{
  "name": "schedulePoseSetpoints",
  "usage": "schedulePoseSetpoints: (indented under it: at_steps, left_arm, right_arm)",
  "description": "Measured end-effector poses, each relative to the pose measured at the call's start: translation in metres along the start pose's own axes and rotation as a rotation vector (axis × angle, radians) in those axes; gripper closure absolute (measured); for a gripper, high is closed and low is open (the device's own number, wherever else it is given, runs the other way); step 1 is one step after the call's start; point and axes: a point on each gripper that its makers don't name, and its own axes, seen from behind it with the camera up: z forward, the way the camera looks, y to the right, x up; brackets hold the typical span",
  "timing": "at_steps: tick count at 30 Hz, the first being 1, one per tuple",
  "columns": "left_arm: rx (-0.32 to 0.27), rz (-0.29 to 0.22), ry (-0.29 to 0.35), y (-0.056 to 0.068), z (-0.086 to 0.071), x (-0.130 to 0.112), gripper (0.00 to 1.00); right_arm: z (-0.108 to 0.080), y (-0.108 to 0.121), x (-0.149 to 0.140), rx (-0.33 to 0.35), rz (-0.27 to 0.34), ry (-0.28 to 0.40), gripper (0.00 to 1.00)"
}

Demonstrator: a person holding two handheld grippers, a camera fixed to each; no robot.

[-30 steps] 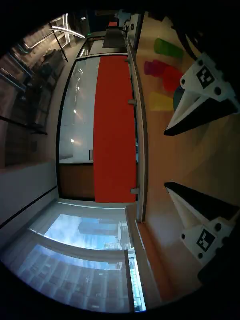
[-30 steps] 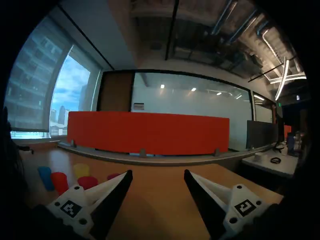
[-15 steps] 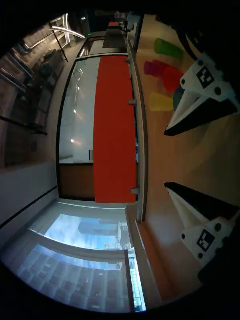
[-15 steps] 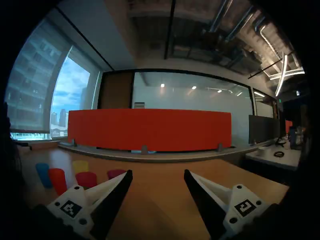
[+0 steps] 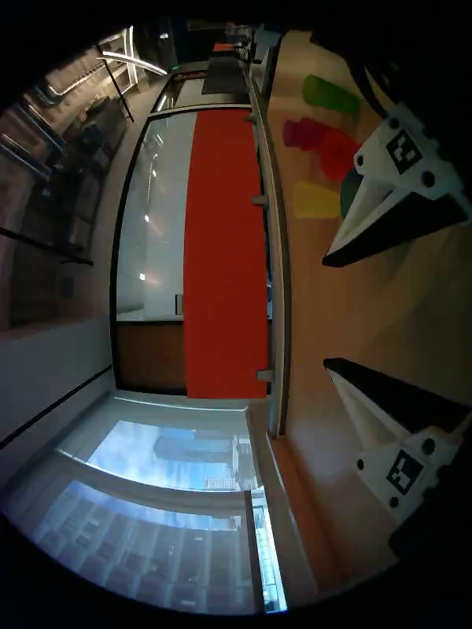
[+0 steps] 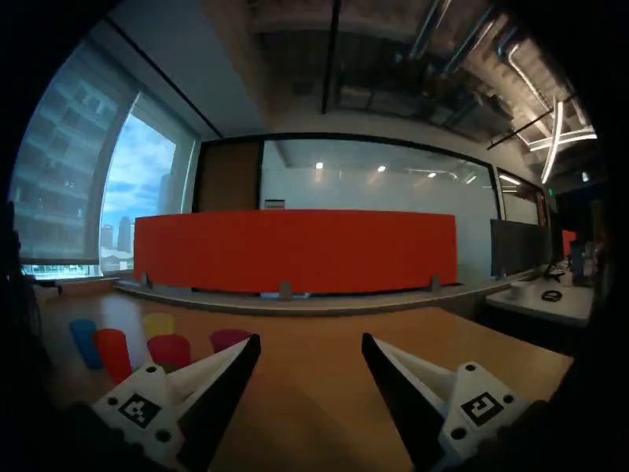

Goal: Pour water

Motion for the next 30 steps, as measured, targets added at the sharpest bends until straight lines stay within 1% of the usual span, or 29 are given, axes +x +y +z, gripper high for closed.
schedulePoseSetpoints:
  at_steps: [12,21,30]
  left_arm:
    - [0.0,0.0,0.0,0.0,0.0,0.001,0.15]
    - [0.0,0.0,0.0,0.0,0.0,0.0,0.15]
    - [0.0,0.0,0.0,0.0,0.0,0.0,0.15]
  right_arm:
    - [0.0,0.002,-0.008,-0.005,-0.003,-0.014,0.0]
    - [0.001,0.006,-0.017,-0.012,-0.001,-0.05,0.0]
    - [0.001,0.007,-0.018,-0.014,0.0,-0.051,0.0]
